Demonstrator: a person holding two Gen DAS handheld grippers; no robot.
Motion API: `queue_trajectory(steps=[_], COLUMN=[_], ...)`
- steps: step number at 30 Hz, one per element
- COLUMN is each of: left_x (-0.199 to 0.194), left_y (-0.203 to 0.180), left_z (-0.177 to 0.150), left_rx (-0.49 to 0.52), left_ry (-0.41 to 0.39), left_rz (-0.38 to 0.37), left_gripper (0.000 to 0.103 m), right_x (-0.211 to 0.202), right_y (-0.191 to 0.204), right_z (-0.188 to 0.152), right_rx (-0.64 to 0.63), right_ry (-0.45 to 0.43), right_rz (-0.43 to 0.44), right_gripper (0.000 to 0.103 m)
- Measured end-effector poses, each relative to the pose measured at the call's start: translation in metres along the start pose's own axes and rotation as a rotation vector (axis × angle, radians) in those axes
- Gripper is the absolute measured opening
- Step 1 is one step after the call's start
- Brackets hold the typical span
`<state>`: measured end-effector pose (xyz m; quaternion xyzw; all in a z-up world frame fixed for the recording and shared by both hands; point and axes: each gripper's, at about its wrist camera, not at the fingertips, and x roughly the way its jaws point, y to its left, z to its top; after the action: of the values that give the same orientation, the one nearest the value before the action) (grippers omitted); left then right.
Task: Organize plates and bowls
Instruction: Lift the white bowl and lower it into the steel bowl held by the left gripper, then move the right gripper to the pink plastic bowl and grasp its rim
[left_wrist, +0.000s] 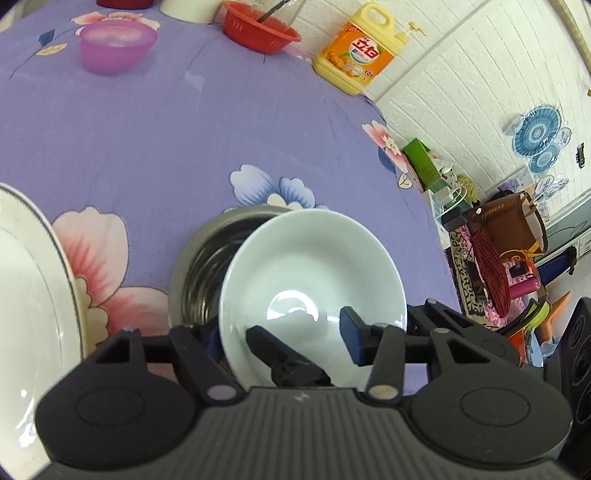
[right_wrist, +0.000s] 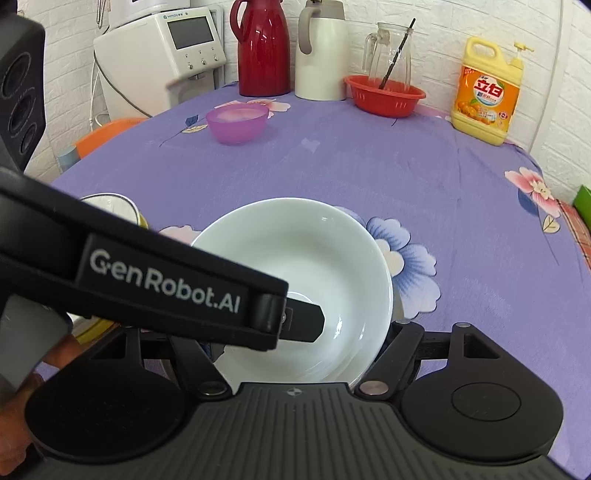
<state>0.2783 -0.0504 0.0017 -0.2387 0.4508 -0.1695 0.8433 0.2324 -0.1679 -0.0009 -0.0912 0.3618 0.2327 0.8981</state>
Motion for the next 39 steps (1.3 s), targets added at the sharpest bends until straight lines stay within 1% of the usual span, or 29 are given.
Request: queue_trajectory(steps=[3,5,6,7,12,15,18,24,32,36,38,39], left_x=[-0.001,-0.005,-0.007,-0.009,-0.021,-0.030,-0.037,-0.043,-0.053,-0.060,-0.065,-0.067], left_y=[0.000,-0.001,-0.002,-0.002,-0.003,-0.007,-0.009,-0.004,0.021,0.036,0.044,0.050], left_z=[0.002,0.004,0.004,0.004,0.007,0.008,0.011,0.020,0.037,0.050,0.058,0.063], left_rx=[0.002,0.020,0.030,0.038,0.065,0.110,0.147,0.180,0.160,0.148,0.147,0.146], left_ry=[-0.002,-0.022,-0.033,-0.041,-0.083,-0.134,-0.172,-0.209,-0.225,-0.238,-0.251,-0.258], left_rz=[-0.007,0.010,0.019,0.027,0.024,0.051,0.077,0.121,0.139,0.145,0.152,0.159], left_gripper=[0.058,0.062,0.062,0.065,0.067,0.070,0.072,0.072,0.072,0.072,0.073,0.073], right_x=[-0.003,-0.007,-0.009,-0.011,-0.019,-0.025,-0.027,-0.022,-0.010,0.002,0.009,0.012], right_y=[-0.003,-0.007,-0.009,-0.011,-0.015,-0.016,-0.019,-0.024,-0.026,-0.020,-0.017,-0.016], right_z=[-0.002,-0.004,-0.005,-0.006,-0.010,-0.012,-0.012,-0.009,0.013,0.031,0.042,0.046], right_rx=[0.014,0.028,0.040,0.055,0.087,0.099,0.112,0.152,0.230,0.247,0.278,0.297], right_ry=[-0.021,-0.042,-0.052,-0.061,-0.108,-0.143,-0.160,-0.162,-0.137,-0.100,-0.087,-0.086], right_rz=[0.005,0.000,0.013,0.023,0.027,0.007,0.008,0.013,0.061,0.025,-0.003,-0.001], right_gripper=[0.103,0.103,0.103,0.103,0.103,0.103,0.103,0.103,0.103,0.103,0.103,0.103])
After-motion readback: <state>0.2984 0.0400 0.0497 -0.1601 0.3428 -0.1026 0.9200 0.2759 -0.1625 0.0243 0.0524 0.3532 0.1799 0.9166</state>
